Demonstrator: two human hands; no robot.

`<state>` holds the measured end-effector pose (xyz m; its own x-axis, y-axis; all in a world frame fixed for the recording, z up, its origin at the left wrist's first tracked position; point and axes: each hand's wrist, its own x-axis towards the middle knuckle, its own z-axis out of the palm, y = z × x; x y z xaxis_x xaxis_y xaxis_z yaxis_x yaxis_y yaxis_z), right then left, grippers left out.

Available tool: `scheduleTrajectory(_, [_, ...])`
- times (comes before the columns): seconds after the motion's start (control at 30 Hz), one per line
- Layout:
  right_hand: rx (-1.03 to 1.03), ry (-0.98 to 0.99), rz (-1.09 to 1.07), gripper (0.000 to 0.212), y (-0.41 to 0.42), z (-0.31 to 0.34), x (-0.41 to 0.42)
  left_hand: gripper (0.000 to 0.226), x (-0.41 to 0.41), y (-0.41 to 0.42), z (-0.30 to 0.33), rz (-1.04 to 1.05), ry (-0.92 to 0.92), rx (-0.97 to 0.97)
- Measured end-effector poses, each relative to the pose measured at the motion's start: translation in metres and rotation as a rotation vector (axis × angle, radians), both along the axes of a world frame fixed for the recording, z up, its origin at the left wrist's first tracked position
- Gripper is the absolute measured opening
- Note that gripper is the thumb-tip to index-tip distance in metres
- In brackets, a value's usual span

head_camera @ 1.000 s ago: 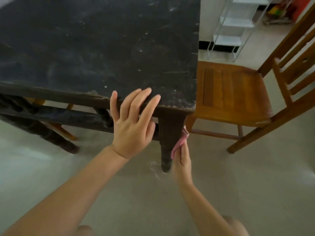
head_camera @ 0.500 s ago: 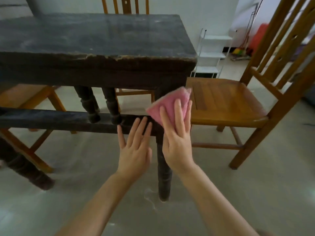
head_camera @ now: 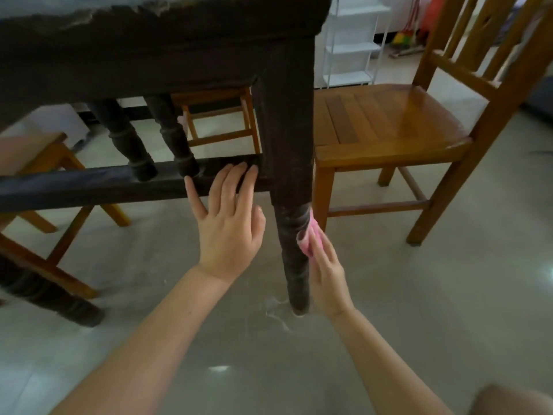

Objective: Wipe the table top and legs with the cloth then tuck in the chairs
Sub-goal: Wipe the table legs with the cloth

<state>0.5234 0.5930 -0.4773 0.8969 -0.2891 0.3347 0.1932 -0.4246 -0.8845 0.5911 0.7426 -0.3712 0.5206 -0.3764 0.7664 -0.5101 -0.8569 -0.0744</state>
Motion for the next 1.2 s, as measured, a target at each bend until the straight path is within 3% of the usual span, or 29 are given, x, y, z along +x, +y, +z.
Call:
scheduleTrajectory(0.07, [0.342,-0.135,-0.112,0.041,-0.010,0.026,0.009,0.039,-0.004,-0.013,0.004,0.032,0.007,-0.058])
scheduleTrajectory(0.17, [0.372,-0.208,-0.121,0.039,0.008,0.043,0.028,0.049,-0.003,-0.036,0.004,0.077,-0.001,-0.135])
scheduleTrajectory(0.47, [0.631,0.119,-0.040,0.044,0.020,-0.070,0.021,0.085,0.008,-0.061,-0.025,0.166,-0.081,-0.199])
scheduleTrajectory(0.57, [0.705,0.399,-0.096,0.042,0.004,-0.091,0.020,0.085,0.010,-0.060,-0.025,0.168,-0.127,-0.193])
scheduleTrajectory(0.63, [0.680,0.483,-0.134,0.042,-0.001,-0.096,0.015,0.086,0.010,-0.058,-0.025,0.170,-0.142,-0.185])
scheduleTrajectory(0.7, [0.648,0.313,-0.128,0.044,0.005,-0.074,0.009,0.087,0.010,-0.058,-0.026,0.177,-0.137,-0.187])
scheduleTrajectory(0.77, [0.587,0.024,-0.083,0.045,0.016,-0.042,0.006,0.087,0.009,-0.058,-0.025,0.179,-0.123,-0.198])
scheduleTrajectory(0.83, [0.385,-0.156,-0.048,0.050,0.032,-0.021,0.010,0.086,0.006,-0.058,-0.023,0.177,-0.120,-0.207])
scheduleTrajectory(0.9, [0.175,-0.199,-0.077,0.056,0.042,-0.026,0.018,0.084,0.004,-0.059,-0.021,0.164,-0.113,-0.214])
scheduleTrajectory(0.97, [0.094,-0.159,-0.154,0.069,0.048,-0.058,0.023,0.084,0.004,-0.059,-0.021,0.158,-0.110,-0.217])
scheduleTrajectory(1.13, [0.368,0.213,-0.336,0.079,0.058,-0.129,0.024,0.089,0.010,-0.061,-0.026,0.197,-0.136,-0.216])
scheduleTrajectory(1.2, [0.432,0.371,-0.324,0.066,0.051,-0.153,0.016,0.090,0.010,-0.062,-0.025,0.205,-0.151,-0.218])
